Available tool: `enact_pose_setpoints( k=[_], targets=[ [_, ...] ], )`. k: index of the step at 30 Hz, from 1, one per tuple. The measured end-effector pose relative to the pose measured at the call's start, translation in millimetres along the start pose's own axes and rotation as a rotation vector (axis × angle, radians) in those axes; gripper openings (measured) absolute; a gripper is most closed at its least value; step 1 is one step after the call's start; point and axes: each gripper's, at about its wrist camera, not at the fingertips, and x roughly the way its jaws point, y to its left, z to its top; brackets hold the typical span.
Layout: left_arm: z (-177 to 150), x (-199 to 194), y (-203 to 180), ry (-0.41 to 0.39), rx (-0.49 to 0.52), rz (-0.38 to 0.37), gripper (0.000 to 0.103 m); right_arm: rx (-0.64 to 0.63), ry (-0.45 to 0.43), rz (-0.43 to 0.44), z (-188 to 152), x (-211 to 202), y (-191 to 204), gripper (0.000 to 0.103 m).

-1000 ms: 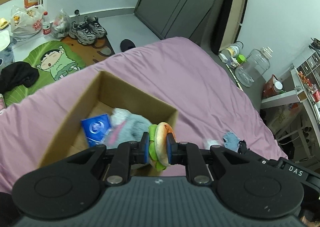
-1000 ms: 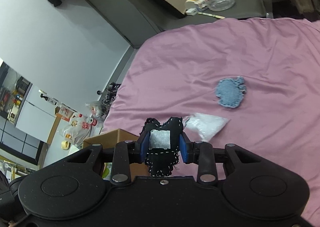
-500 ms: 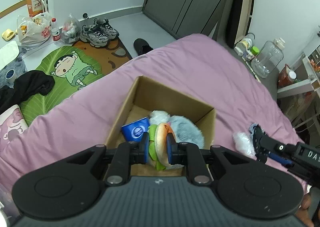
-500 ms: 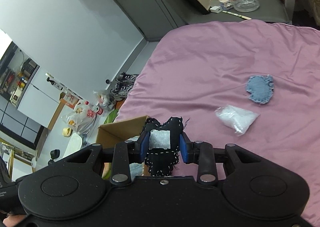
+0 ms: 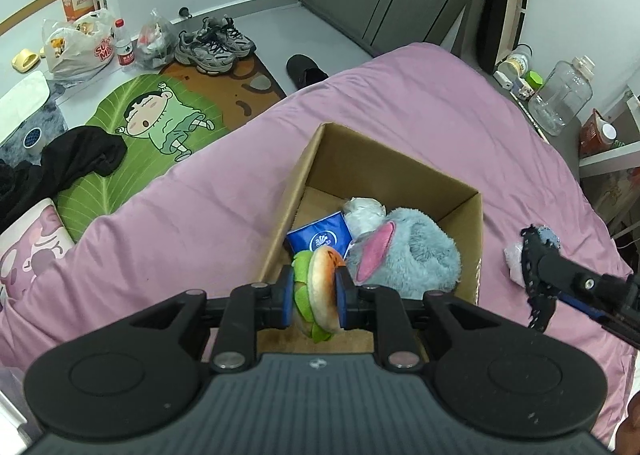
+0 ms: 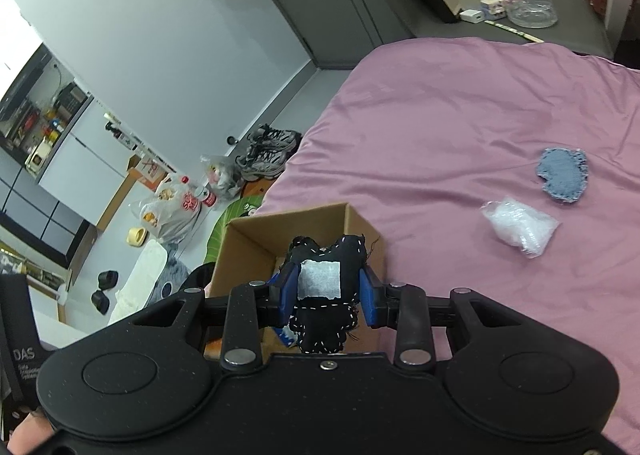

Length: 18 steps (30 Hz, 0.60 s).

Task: Organize soft objects
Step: 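Carry the burger plush and black heart plush over the box with both grippers, then open both grippers to drop the burger and black heart plush into the box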

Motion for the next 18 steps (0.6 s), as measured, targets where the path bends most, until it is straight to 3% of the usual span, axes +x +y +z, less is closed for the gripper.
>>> enact_pose_setpoints(
  k=[18],
  targets=[
    [15, -11, 6, 0.002, -0.011, 0.007, 0.027, -0.060, 0.090, 0.080, -17, 20, 39, 0.036]
  ],
)
